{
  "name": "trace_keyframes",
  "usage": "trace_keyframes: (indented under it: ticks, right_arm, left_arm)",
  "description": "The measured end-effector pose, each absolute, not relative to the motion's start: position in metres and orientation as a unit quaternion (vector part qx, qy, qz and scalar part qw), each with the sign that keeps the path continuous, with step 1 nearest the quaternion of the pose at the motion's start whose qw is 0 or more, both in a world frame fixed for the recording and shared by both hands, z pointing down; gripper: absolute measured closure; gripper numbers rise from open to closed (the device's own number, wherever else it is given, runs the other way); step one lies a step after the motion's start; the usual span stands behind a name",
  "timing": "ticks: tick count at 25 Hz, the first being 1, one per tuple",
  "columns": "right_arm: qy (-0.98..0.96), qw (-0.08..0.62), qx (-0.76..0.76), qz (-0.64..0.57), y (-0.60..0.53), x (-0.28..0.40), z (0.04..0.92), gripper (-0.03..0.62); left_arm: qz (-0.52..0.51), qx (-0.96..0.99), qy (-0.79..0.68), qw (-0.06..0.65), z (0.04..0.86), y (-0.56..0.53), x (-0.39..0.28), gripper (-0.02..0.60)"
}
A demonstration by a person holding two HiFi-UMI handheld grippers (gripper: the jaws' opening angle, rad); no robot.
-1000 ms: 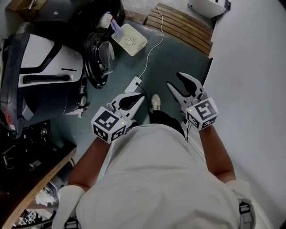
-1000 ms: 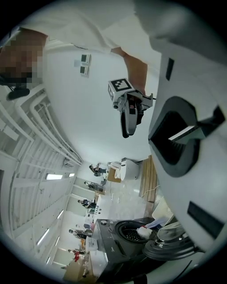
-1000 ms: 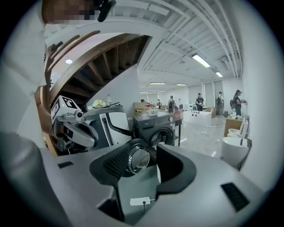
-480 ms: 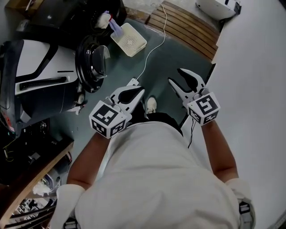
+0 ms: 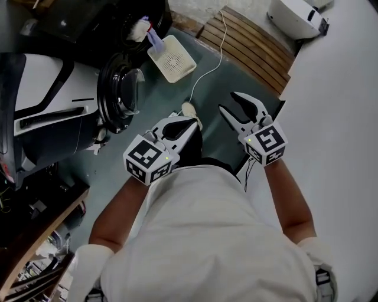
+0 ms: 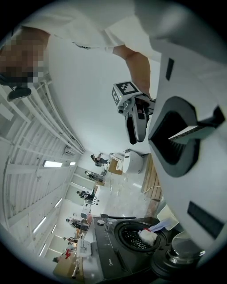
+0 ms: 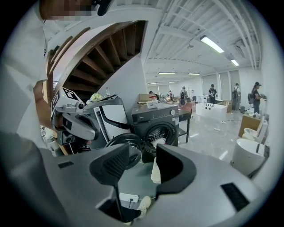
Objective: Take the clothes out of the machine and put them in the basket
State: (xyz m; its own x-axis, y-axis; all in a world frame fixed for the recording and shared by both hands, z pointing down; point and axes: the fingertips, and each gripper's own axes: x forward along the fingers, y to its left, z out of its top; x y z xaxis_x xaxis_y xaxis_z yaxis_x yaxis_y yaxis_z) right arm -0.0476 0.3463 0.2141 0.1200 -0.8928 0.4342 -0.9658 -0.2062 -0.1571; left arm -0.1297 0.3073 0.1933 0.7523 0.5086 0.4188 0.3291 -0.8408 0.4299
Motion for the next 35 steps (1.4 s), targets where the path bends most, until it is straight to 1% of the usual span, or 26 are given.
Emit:
trace_keyframes:
  ticks: [9, 16, 20, 28, 35]
  right_arm:
    - [-0.677, 0.107, 0.687, 0.242, 0.234, 0.04, 0.239, 0.419]
    - [-0.72, 0.126, 0.642, 0.233, 0.145, 0.086, 0.253, 0.392]
    - [-0.738, 0.144, 0.614, 0.238, 0.102, 0.106, 0.275, 0.388]
    - [-0.78, 0.193, 0.54, 0.25, 0.003, 0.145, 0.357, 0.382]
    - [-0.801, 0.235, 0.49, 0.251, -0.079, 0.184, 0.443, 0.357]
  left_arm:
    - [0.257, 0.931, 0.162, 0.203, 0.21, 0.218, -0.043, 0.584]
    - [0.251, 0.935, 0.114, 0.222, 0.221, 0.158, -0.003, 0.584]
    - [0.242, 0.937, 0.086, 0.236, 0.23, 0.132, 0.011, 0.584]
    - [0.232, 0.934, 0.005, 0.272, 0.27, 0.076, 0.041, 0.584]
    - [0.215, 0.926, -0.059, 0.305, 0.31, 0.037, 0.077, 0.584]
